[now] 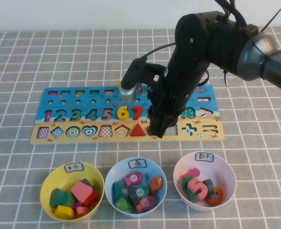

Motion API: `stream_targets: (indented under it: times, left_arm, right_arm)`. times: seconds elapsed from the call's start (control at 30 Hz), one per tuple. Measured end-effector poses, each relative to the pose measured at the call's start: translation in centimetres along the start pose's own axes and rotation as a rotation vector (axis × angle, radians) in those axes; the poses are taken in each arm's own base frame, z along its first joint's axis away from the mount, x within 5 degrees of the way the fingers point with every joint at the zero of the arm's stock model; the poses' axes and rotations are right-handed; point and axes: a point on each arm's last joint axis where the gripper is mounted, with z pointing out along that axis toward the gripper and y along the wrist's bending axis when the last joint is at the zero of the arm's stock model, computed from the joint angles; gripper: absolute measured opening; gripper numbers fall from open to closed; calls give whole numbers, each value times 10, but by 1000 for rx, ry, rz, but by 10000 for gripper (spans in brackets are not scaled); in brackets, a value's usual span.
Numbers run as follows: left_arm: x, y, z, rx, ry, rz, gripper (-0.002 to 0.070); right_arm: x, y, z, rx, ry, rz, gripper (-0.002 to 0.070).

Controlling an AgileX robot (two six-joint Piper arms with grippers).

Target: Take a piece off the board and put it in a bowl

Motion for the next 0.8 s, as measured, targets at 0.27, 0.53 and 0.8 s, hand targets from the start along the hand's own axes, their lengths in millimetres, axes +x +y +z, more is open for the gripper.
stream_targets:
  times: [0.27,0.53,0.8]
  left_arm:
    - [0,0,0,0,0,0,0]
    - [0,0,0,0,0,0,0]
    - [0,0,0,0,0,0,0]
  right_arm:
    - [2,-4,9,-17,11,-239,340]
    - [5,-13,26,-56,15,-314,400]
    - [-5,-28,39,-41,-1,-326,403]
